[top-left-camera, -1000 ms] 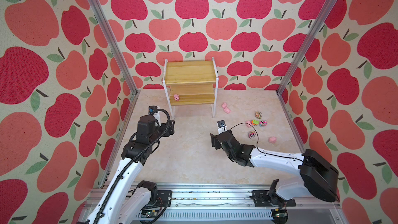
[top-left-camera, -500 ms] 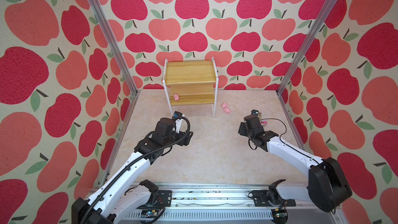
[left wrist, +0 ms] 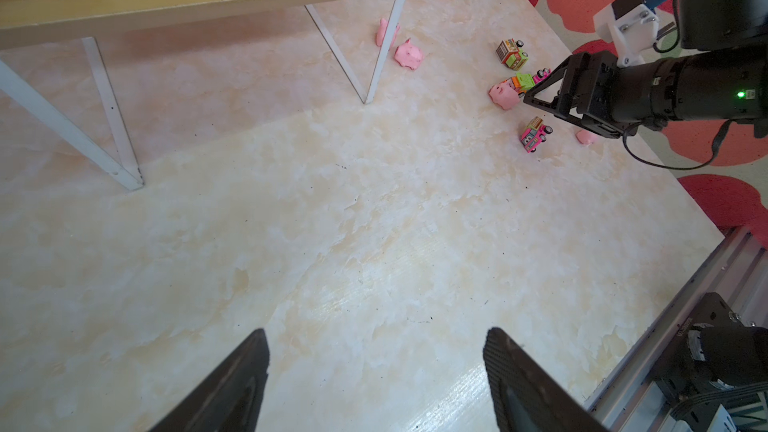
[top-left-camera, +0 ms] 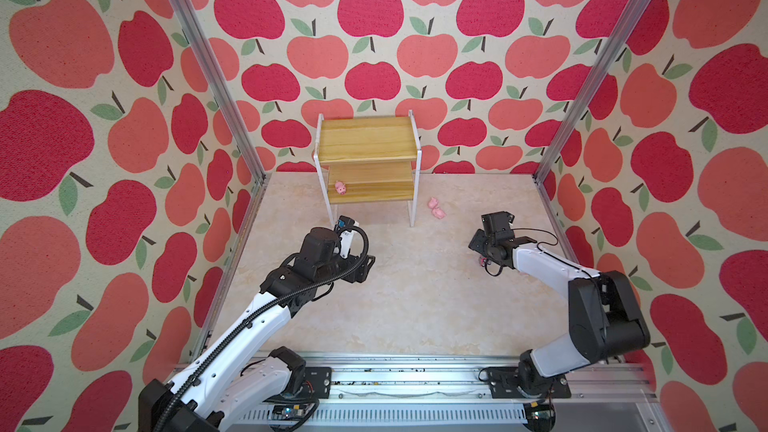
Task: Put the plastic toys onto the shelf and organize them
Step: 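Move the right gripper back toward the cluster of toy trucks and pigs, then close the right gripper on a pink pig in the cluster and lift it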
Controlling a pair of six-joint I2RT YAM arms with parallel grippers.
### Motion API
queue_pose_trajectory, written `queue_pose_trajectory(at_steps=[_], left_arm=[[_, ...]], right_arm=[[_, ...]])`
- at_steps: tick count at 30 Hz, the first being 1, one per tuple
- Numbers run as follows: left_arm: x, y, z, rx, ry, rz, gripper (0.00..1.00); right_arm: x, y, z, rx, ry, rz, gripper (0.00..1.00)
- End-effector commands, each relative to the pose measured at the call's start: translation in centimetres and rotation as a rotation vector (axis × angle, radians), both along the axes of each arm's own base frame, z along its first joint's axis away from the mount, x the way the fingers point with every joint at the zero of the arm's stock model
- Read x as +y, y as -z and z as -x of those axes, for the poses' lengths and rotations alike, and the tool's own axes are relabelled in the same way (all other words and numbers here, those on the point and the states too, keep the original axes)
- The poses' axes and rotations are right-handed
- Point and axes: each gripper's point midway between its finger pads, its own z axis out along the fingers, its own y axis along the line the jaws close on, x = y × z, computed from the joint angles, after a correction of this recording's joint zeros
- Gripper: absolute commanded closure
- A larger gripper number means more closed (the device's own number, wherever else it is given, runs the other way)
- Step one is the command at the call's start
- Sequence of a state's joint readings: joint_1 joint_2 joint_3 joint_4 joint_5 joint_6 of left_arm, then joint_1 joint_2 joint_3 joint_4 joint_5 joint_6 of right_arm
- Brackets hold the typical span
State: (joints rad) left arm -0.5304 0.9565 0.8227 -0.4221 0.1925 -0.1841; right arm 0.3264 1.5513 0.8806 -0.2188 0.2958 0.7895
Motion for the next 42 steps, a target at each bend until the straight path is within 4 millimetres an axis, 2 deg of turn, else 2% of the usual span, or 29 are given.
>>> queue_pose_trajectory(at_steps=[1, 9, 14, 19, 25, 29, 33, 37, 42], left_arm=[[0.0, -0.3, 0.3, -0.009, 0.021, -0.016, 0.16], [0.1, -0.4, 0.3, -0.014, 0.019, -0.017, 0.16], [0.1, -0.3, 0.3, -0.010, 0.019, -0.018, 0.16], [0.0, -0.2, 0.3, -0.004, 0.022, -0.016, 0.16], [0.1, -0.1, 0.2, -0.004, 0.015, -0.021, 0.16], [0.2, 0.0, 0.0, -0.004, 0.008, -0.023, 0.16], [0.3, 0.0, 0.0, -0.003, 0.006, -0.026, 0.16], [0.3, 0.1, -0.1, -0.001, 0.004, -0.026, 0.16], [0.2, 0.2, -0.1, 0.004, 0.006, -0.024, 0.16]], right_arm=[[0.2, -0.5, -1.8, -0.030, 0.099, -0.072, 0.27], [-0.1, 1.6, -3.8, 0.070, 0.257, -0.119, 0.26], [0.0, 2.7, -5.2, 0.100, 0.304, -0.139, 0.25], [0.3, 4.0, -5.7, 0.152, 0.328, -0.151, 0.25], [0.1, 5.6, -5.5, 0.185, 0.359, -0.172, 0.30], [0.0, 6.1, -5.5, 0.185, 0.364, -0.195, 0.41], [0.1, 5.7, -5.6, 0.183, 0.336, -0.190, 0.53], [0.4, 4.3, -5.7, 0.164, 0.264, -0.163, 0.62], [1.7, 1.9, -5.3, 0.130, 0.117, -0.103, 0.65]])
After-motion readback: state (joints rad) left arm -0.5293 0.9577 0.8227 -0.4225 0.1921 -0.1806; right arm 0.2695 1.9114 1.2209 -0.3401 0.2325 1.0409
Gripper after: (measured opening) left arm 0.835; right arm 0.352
